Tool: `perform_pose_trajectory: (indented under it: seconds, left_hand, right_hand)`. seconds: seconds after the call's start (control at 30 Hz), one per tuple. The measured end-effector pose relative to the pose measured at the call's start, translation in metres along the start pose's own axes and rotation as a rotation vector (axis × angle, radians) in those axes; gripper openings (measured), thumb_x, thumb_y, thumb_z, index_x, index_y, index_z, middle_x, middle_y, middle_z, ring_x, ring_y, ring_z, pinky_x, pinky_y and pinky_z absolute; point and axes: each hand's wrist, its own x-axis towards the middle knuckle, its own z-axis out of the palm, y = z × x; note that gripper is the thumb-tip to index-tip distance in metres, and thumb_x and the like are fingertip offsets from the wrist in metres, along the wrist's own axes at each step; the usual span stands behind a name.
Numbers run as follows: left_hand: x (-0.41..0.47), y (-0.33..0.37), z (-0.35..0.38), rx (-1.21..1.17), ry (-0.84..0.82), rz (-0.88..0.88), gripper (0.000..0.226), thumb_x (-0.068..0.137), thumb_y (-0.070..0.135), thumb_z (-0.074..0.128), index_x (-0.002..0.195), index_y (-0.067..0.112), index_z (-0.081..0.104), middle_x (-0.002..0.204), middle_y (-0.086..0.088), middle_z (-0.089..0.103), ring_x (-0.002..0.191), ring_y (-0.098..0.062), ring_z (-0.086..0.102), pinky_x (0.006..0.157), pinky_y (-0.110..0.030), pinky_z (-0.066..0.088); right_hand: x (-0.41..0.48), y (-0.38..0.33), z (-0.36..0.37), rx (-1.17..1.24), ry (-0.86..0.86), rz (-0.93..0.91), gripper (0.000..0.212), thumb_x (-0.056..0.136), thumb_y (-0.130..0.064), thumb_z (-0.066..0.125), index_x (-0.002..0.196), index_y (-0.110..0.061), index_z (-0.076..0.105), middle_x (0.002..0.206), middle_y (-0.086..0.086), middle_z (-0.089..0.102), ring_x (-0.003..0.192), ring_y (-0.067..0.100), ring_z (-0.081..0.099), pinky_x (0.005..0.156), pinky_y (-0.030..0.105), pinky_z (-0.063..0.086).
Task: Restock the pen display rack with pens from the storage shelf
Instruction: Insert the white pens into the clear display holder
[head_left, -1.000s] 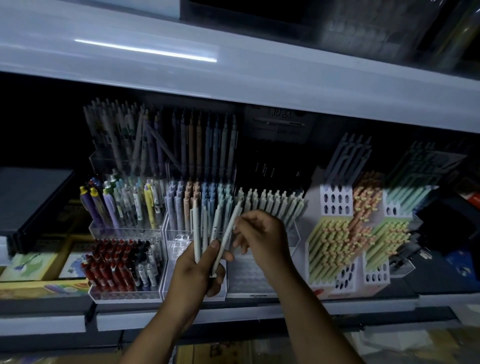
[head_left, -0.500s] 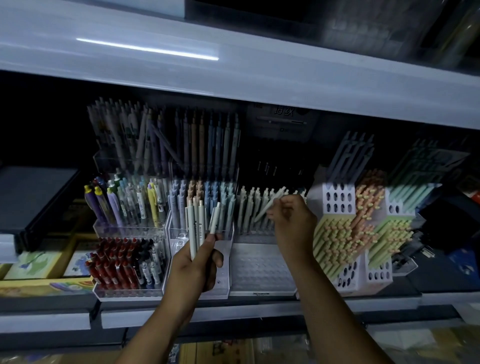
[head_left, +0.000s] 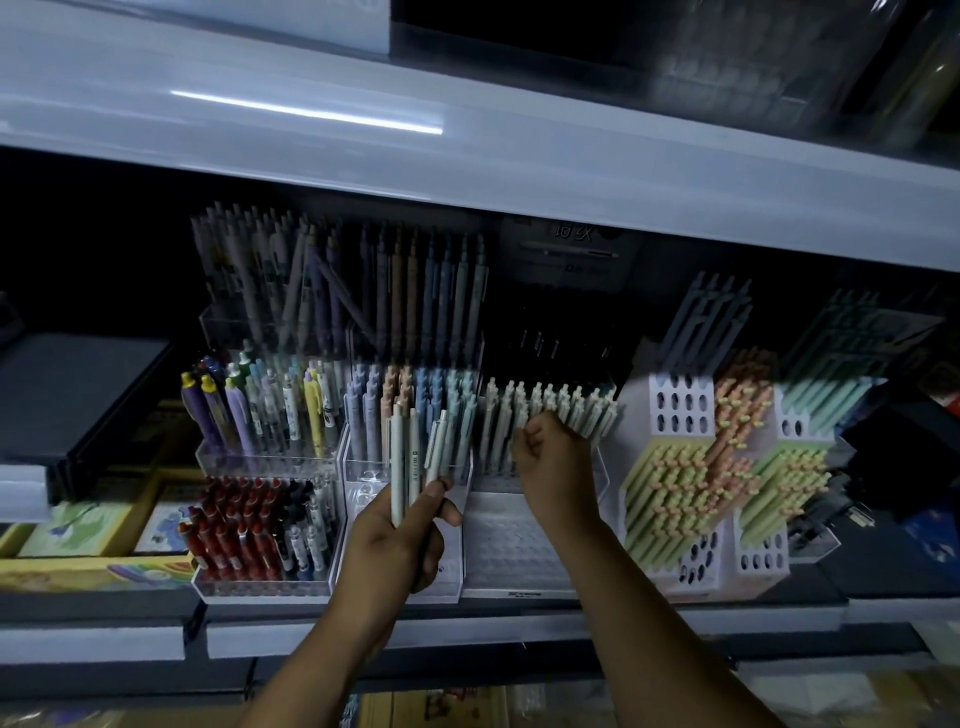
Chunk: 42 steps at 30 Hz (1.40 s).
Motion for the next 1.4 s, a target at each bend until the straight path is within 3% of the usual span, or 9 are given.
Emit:
perform_pose_trajectory:
  seconds: [0.2,0.3,0.4,0.5,0.7,0.93,1.07,1.3,1.4]
  left_hand:
    - [-0.001,0.004,0.003,0.029,-0.034,0.034,0.038,0.102,0.034,0.057,0.085,0.002,0.066,0.053,-0.016,0.026,0.045,-0.020,0.016,0.046,-0.031,0.020]
    - [0.000,0.005,0.005,0.037,-0.040,0.052,0.038,0.102,0.033,0.057,0.087,-0.001,0.065,0.051,-0.014,0.027,0.045,-0.019,0.017,0.046,-0.031,0.020]
    - [0.001,0.007,0.007,0.024,-0.041,0.039,0.036,0.104,0.027,0.054,0.100,-0.008,0.060,0.047,-0.004,0.042,0.044,-0.020,0.019,0.045,-0.031,0.023]
    - [0.002,0.009,0.011,0.016,-0.024,0.027,0.031,0.105,0.021,0.053,0.107,-0.010,0.057,0.049,0.002,0.055,0.041,-0.018,0.023,0.043,-0.026,0.025]
    - [0.002,0.010,0.016,0.025,-0.027,0.039,0.026,0.105,0.015,0.053,0.112,-0.010,0.057,0.047,0.003,0.055,0.038,-0.015,0.023,0.041,-0.024,0.027]
    - [0.005,0.004,0.016,0.017,-0.003,0.073,0.019,0.104,0.012,0.054,0.110,-0.005,0.061,0.057,-0.007,0.061,0.039,-0.018,0.023,0.041,-0.026,0.026]
    - [0.007,0.000,0.015,0.035,0.021,0.040,0.032,0.105,0.026,0.053,0.100,-0.001,0.070,0.044,0.002,0.043,0.041,-0.018,0.017,0.045,-0.029,0.022]
    - [0.006,0.000,0.012,-0.075,0.039,0.013,0.023,0.102,0.021,0.057,0.122,0.012,0.063,0.081,-0.015,0.074,0.041,-0.023,0.037,0.044,-0.030,0.035]
    - [0.007,0.000,0.011,-0.111,0.027,-0.026,0.039,0.092,0.033,0.064,0.123,0.009,0.063,0.062,-0.007,0.054,0.045,-0.018,0.026,0.047,-0.030,0.026]
  right_hand:
    - [0.001,0.002,0.000,0.012,-0.002,0.033,0.021,0.096,-0.008,0.065,0.078,-0.005,0.055,0.062,0.005,0.057,0.054,0.014,0.052,0.050,0.024,0.035]
    - [-0.004,-0.002,-0.003,0.056,0.013,0.132,0.016,0.094,-0.014,0.068,0.086,-0.007,0.056,0.070,0.004,0.063,0.058,0.011,0.056,0.050,0.012,0.037]
    - [-0.012,-0.003,-0.005,0.159,0.027,0.270,0.016,0.095,-0.023,0.069,0.094,-0.015,0.056,0.067,0.001,0.064,0.051,0.015,0.061,0.050,0.028,0.048]
    - [-0.012,-0.015,-0.011,0.252,0.007,0.379,0.014,0.095,-0.024,0.069,0.094,-0.012,0.062,0.066,0.005,0.065,0.041,0.010,0.057,0.043,0.026,0.044]
    - [-0.013,-0.061,-0.029,0.535,-0.305,0.232,0.029,0.100,-0.029,0.063,0.083,-0.005,0.067,0.066,0.006,0.066,0.042,0.026,0.055,0.044,0.027,0.039]
    - [-0.014,-0.080,-0.036,0.539,-0.348,0.126,0.019,0.097,-0.023,0.068,0.089,-0.006,0.068,0.063,0.002,0.065,0.042,0.021,0.058,0.043,0.025,0.041]
    - [-0.011,-0.068,-0.038,0.599,-0.256,0.180,0.016,0.100,-0.019,0.063,0.087,-0.012,0.070,0.061,0.011,0.063,0.044,0.026,0.055,0.042,0.034,0.043]
    - [0.002,-0.028,-0.052,0.755,0.219,0.338,0.012,0.101,-0.011,0.060,0.097,-0.007,0.071,0.062,0.007,0.063,0.050,0.027,0.056,0.047,0.040,0.048]
    - [0.003,-0.007,-0.053,0.568,0.285,0.234,0.012,0.102,-0.016,0.061,0.100,-0.009,0.070,0.060,0.007,0.063,0.051,0.028,0.060,0.050,0.050,0.052]
